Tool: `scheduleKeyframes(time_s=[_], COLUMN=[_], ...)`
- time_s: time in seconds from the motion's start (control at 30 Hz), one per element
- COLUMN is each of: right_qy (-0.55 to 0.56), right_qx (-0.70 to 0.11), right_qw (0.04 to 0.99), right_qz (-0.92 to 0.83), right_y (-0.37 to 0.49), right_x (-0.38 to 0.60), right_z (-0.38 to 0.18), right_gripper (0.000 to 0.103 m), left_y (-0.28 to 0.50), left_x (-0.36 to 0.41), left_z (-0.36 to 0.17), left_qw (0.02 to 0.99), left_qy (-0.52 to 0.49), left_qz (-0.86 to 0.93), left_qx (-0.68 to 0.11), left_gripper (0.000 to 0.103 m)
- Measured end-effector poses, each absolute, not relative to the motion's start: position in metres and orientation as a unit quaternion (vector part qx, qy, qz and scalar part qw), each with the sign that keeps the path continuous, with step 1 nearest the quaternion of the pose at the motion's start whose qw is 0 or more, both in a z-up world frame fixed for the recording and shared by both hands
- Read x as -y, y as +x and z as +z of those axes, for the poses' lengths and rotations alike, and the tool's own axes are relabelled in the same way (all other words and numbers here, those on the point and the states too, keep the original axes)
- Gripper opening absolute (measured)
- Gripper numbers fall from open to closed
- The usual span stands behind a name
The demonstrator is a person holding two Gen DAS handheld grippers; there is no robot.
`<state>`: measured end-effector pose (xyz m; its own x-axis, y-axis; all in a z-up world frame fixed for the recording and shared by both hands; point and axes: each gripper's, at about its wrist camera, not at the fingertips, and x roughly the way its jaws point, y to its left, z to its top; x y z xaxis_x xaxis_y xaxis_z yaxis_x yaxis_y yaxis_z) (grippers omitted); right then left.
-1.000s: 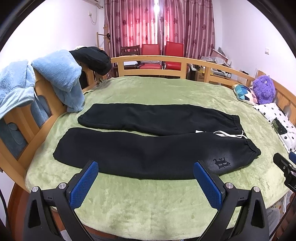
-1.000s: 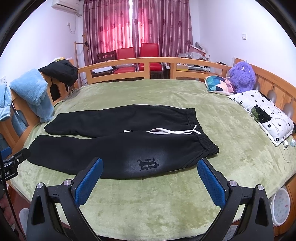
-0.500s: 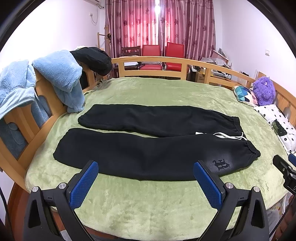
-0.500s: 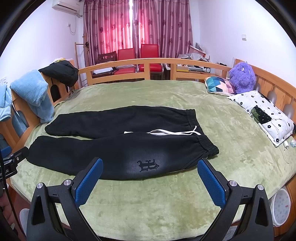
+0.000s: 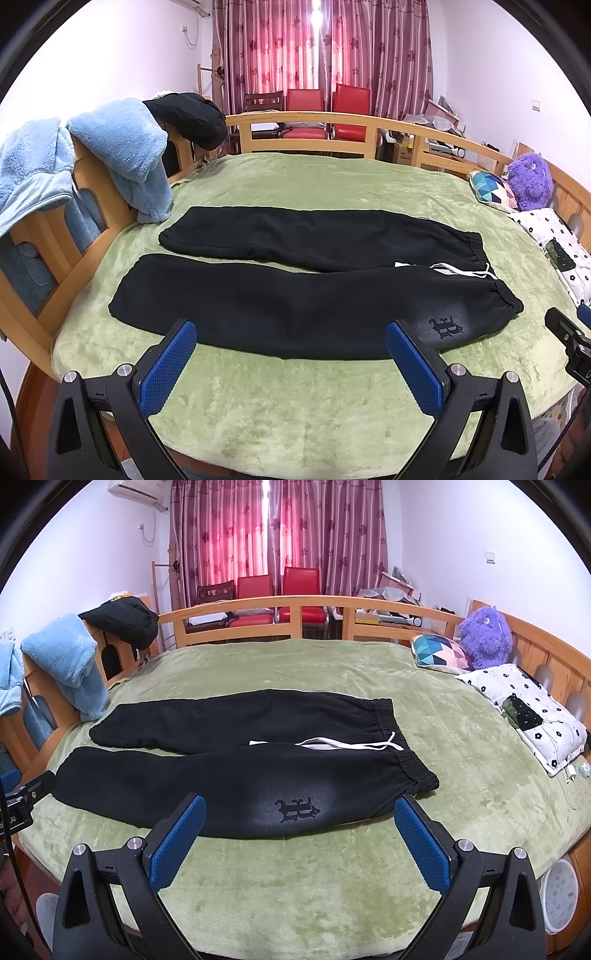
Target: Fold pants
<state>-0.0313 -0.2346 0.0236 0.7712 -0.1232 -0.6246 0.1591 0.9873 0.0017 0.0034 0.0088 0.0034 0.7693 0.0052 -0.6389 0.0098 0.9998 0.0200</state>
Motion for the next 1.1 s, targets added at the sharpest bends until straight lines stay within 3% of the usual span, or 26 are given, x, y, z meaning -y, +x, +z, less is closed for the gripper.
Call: scheduleKeyframes(time_s=[0.7,1.1], right_qy=[0.016,0.030], right_qx=[-0.327,-0.350], right_qw=[0.943,0.935], right_qz=[-0.069,-0.054], right_y=[-0.023,0.005], right_x=[0.229,0.243], right_z=[0.015,-0.013], right_gripper=[0.101,0.098], left_y=[0.009,0.036], left_x=[-0.009,-0.031], left_z=[-0.005,-0.037], left_qw=[0.943,0.938], left_qy=[0.013,-0.005], left_qz=[-0.006,0.005], left_qx=[-0.332,-0.347], left_gripper=[0.103,0.103])
